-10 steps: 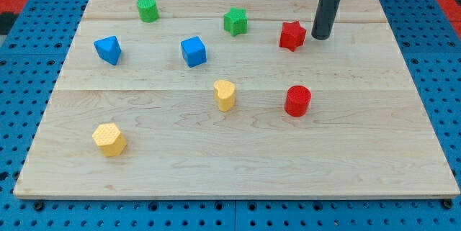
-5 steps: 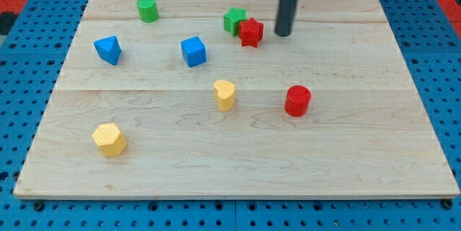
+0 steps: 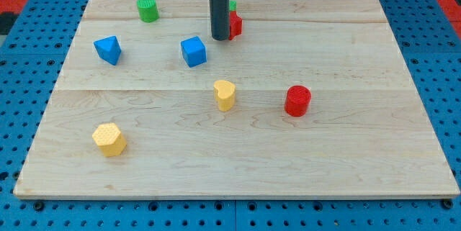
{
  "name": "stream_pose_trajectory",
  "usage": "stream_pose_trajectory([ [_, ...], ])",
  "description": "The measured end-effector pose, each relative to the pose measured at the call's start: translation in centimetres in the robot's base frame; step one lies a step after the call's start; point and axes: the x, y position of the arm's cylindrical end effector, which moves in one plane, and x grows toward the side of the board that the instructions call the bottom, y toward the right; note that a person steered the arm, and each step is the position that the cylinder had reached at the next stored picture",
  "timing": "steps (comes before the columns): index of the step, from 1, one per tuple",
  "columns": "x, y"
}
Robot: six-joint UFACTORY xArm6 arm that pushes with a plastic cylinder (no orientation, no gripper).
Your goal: Move the red star into the green star
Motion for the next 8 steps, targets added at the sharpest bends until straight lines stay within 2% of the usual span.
stream_pose_trajectory([
  [2, 1.2, 1.5],
  [3, 0.4, 2.0],
  [4, -0.1, 4.9],
  [5, -4.0, 5.4],
  [6, -5.5, 3.7],
  [7, -5.4, 5.4],
  [8, -8.4, 5.1],
])
